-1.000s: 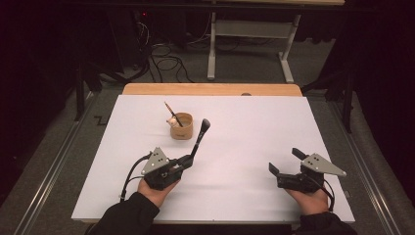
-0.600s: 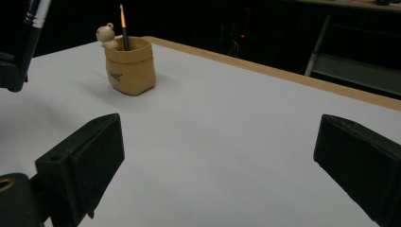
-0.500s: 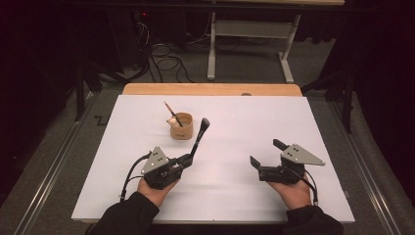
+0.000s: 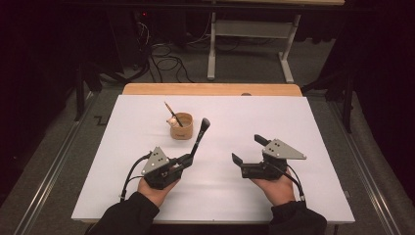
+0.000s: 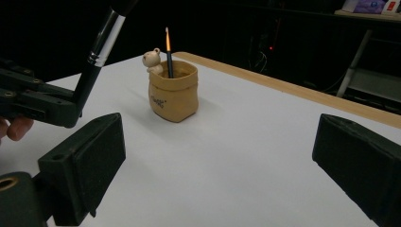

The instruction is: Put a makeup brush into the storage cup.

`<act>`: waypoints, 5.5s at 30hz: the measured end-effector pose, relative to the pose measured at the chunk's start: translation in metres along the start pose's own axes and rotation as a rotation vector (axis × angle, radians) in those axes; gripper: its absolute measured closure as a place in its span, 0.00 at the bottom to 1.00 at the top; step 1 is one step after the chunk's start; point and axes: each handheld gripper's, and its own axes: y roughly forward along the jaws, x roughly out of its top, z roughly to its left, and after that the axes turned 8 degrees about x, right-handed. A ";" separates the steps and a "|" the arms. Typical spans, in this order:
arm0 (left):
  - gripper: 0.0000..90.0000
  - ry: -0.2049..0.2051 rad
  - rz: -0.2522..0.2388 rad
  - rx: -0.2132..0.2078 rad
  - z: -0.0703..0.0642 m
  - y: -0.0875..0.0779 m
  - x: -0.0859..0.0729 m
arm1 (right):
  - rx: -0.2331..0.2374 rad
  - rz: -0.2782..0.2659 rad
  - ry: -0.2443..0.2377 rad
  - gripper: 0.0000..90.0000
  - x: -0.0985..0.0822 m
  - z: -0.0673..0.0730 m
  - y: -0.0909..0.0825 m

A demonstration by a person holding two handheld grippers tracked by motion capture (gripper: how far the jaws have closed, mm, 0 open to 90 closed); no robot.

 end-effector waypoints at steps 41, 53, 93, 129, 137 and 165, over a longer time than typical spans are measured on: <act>0.88 0.041 -0.038 0.015 -0.025 0.030 0.024 | 0.145 -0.080 0.078 0.12 0.028 0.014 0.031; 0.88 0.030 -0.053 -0.042 -0.033 0.026 0.013 | 0.183 -0.061 0.116 0.17 0.017 0.017 0.033; 0.88 0.026 -0.043 -0.067 -0.044 0.031 0.006 | 0.273 -0.136 0.255 0.62 0.008 0.012 0.031; 0.88 0.030 -0.035 -0.084 -0.047 0.033 0.005 | 0.311 -0.143 0.325 0.85 0.005 0.008 0.031; 0.88 0.027 -0.032 -0.083 -0.048 0.034 0.004 | 0.317 -0.144 0.324 0.87 0.006 0.009 0.031; 0.62 0.018 -0.027 -0.064 -0.044 0.032 0.007 | 0.289 -0.111 0.196 0.88 0.009 0.022 0.032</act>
